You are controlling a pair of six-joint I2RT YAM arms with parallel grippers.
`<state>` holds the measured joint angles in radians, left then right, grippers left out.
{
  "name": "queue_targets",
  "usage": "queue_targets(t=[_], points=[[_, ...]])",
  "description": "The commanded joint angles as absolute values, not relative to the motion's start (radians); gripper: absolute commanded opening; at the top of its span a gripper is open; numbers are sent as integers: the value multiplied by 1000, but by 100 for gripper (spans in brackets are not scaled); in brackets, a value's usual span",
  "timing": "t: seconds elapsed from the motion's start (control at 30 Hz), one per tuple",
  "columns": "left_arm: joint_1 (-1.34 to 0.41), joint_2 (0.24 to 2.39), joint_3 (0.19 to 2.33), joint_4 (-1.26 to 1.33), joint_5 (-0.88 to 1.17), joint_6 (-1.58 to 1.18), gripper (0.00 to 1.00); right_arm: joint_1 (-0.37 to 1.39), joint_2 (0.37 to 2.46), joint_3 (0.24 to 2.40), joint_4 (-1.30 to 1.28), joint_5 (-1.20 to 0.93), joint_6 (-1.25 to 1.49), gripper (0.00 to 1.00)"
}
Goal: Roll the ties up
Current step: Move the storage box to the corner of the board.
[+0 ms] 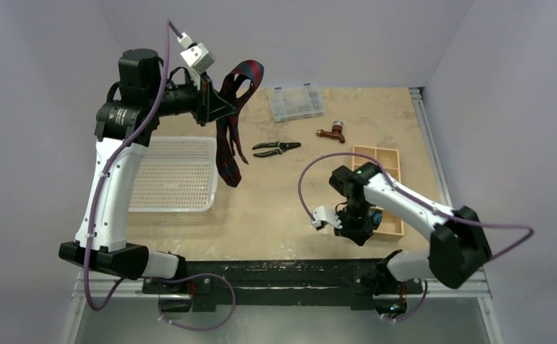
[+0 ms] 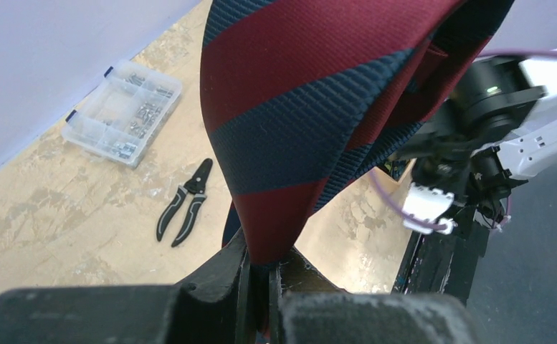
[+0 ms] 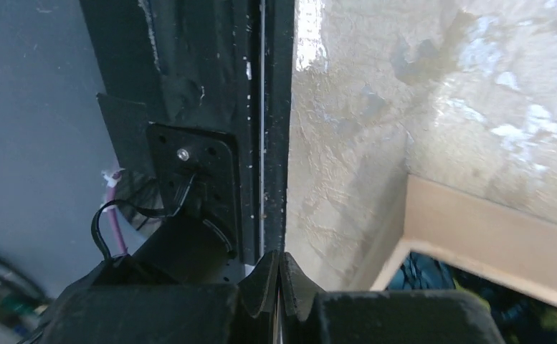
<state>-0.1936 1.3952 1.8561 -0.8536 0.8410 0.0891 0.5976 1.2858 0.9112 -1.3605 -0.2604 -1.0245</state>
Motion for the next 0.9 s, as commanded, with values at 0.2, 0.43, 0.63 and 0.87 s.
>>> queue_targets(t=[0.2,0.43,0.63,0.87], points=[[-202,1338,1854,-837,813,106,0,563,1499,819,-1066,64,-898,0],[-207,1337,1790,-816,867,106,0,362,1532,864,-707,313,-1049,0],[-279,1380,1769,-826,890,154,0,182,1777,1124,-441,356,-1209,0],[-471,1443,1769,-834,890,224,0,154,1763,1468,-769,66,-992,27]])
